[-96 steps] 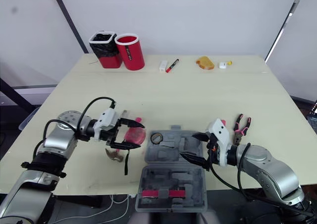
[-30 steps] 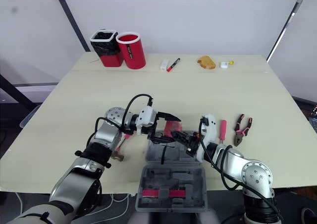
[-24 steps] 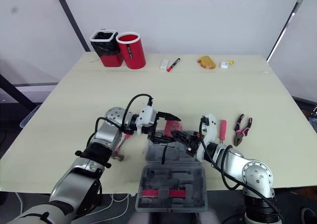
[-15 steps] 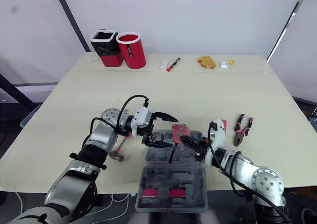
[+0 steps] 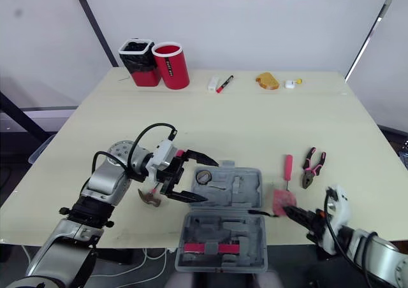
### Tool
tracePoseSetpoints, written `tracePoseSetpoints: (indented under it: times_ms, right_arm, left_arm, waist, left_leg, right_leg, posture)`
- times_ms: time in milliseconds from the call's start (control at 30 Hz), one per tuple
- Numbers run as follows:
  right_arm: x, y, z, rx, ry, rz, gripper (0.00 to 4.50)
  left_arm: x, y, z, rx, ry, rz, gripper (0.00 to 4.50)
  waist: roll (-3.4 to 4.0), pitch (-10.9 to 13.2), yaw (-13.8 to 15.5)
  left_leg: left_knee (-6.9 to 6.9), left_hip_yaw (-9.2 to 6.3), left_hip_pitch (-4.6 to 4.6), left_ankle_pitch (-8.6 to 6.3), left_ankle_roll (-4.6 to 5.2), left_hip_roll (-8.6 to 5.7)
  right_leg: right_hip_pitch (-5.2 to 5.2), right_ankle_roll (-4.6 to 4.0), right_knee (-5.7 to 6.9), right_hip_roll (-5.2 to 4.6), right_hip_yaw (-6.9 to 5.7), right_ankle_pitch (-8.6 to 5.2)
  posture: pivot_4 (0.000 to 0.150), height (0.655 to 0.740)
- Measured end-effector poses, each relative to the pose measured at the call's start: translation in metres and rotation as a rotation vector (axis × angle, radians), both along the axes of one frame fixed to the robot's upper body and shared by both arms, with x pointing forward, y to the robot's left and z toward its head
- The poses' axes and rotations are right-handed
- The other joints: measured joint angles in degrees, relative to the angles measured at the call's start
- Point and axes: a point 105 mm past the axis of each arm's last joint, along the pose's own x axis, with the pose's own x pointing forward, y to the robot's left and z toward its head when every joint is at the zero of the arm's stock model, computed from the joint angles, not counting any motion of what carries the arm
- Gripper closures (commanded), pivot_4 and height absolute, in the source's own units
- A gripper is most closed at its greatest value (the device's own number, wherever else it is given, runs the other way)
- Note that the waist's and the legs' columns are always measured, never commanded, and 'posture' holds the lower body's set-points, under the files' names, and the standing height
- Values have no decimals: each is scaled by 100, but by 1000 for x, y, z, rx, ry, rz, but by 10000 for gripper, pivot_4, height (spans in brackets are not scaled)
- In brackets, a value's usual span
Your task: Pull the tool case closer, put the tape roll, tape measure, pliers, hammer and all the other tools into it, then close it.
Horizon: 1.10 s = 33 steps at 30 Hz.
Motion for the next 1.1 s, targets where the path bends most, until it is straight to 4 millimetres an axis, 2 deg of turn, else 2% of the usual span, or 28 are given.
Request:
tracePoseSetpoints:
  times_ms: [133, 267, 567, 600, 633, 767, 833, 933, 1100]
  right_arm:
    - [-6, -13, -11, 3, 43, -16, 40475]
    - [0, -28, -19, -21, 59, -45, 40475]
    - [11, -32, -26, -69, 44, -19, 40475]
    - [12, -32, -25, -75, 39, -13, 30386]
    - [12, -33, -25, -81, 35, -8, 28082]
    - [14, -42, -25, -142, 19, -17, 7181]
    - [15, -45, -23, -151, 9, -22, 972]
    - [15, -48, -13, -176, -37, -4, 972]
    - [8, -60, -1, -353, -172, 104, 972]
  left_arm:
    - [-11, -2, 4, 8, 20, -26, 0]
    - [-20, -3, 10, 16, 24, -42, 0]
    - [-28, -4, 8, 3, 44, -39, 0]
    - [-28, -4, 8, 1, 43, -35, 0]
    - [-27, -4, 9, -1, 42, -30, 0]
    - [-27, -1, 7, -11, 49, -1, 0]
    - [-26, 0, 6, -13, 50, 5, 0]
    - [-27, 0, 3, -15, 62, 16, 0]
    - [-29, 1, 2, -14, 65, 18, 0]
  waist:
    - [2, -1, -2]
    - [4, -1, -1]
    - [14, 1, 21]
    - [14, 1, 23]
    - [14, 1, 21]
    - [15, 0, 16]
    - [15, 0, 16]
    - [19, 1, 18]
    - [23, -1, 27]
  left_leg:
    - [1, 2, 0, 0, 0, -1]
    - [2, 2, 0, 0, 0, -2]
    - [2, 1, -1, 0, 0, -2]
    - [2, 1, -1, 0, 0, -2]
    - [2, 2, -1, 0, 0, -2]
    - [2, 2, -1, 0, 0, -2]
    - [2, 2, -1, 0, 0, -2]
    - [2, 2, -1, 0, 0, -2]
    - [3, 1, 0, 0, 0, -3]
  right_leg:
    - [0, 1, -1, 0, 6, 0]
    - [0, 1, -1, 2, 7, 0]
    - [0, 1, -2, 3, 6, 0]
    - [0, 1, -3, 3, 6, 0]
    - [0, 1, -3, 3, 7, 0]
    - [0, 1, -2, 3, 7, 0]
    - [0, 1, -2, 4, 7, 0]
    - [0, 1, -3, 3, 7, 0]
    - [1, 3, -4, 3, 5, -1]
  posture:
    - [1500, 7400]
    - [1500, 7400]
    - [1500, 7400]
    - [1500, 7400]
    - [1500, 7400]
    - [1500, 7400]
    - [1500, 7400]
    - [1500, 7400]
    - [1500, 7400]
